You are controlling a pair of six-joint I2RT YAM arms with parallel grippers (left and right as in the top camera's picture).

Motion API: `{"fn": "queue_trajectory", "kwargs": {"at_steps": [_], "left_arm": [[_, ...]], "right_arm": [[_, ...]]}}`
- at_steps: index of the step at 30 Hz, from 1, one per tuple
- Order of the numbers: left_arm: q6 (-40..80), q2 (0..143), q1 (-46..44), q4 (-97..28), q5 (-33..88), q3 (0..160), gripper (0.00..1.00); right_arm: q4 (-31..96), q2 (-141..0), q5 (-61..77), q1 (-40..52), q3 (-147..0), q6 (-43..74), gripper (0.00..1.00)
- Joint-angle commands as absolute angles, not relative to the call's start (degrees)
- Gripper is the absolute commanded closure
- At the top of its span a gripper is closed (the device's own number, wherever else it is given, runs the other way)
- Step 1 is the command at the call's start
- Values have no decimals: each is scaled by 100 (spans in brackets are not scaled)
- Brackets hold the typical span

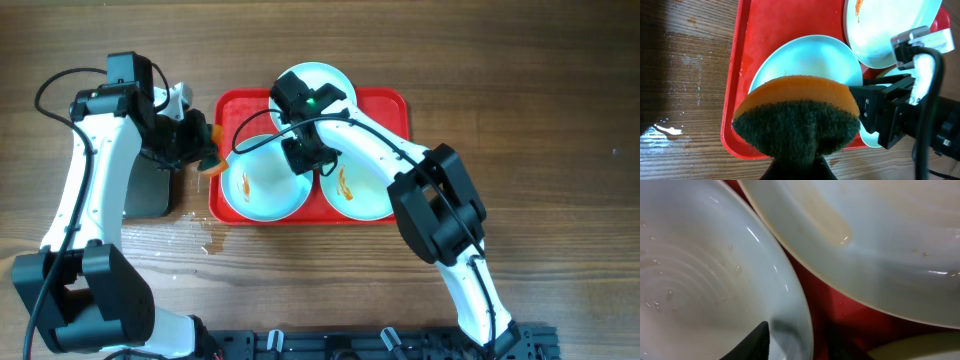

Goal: Clean dirty plates on tray and stack at the side
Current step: 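Scrub the front-left plate with the sponge in the left gripper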

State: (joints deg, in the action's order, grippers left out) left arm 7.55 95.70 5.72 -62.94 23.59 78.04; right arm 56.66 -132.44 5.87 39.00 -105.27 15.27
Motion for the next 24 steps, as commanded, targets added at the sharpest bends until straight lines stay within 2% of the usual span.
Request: {"fn": "queue_trajectory", "kwargs": {"at_steps": [1, 7, 12, 14, 24], "left_arm": [[637, 9603, 545, -6276, 2346, 7767, 96], [637, 9603, 482, -6257, 2349, 7738, 96], [642, 9603, 187, -5769, 2346, 7190, 96], [661, 9603, 97, -5478, 2349, 6864, 96], [1575, 9612, -314, -3557, 2370, 5502, 96]], "right_arm": [[5649, -13373, 779, 3975, -10464, 1678, 69], [5616, -13373, 913, 4082, -10453, 2150, 81], [5614, -13373, 1039, 4086, -10453, 2788, 82], [5601, -13373, 1039, 4086, -10453, 3030, 95], [5669, -13373, 1109, 4088, -10455, 3148, 96]]}}
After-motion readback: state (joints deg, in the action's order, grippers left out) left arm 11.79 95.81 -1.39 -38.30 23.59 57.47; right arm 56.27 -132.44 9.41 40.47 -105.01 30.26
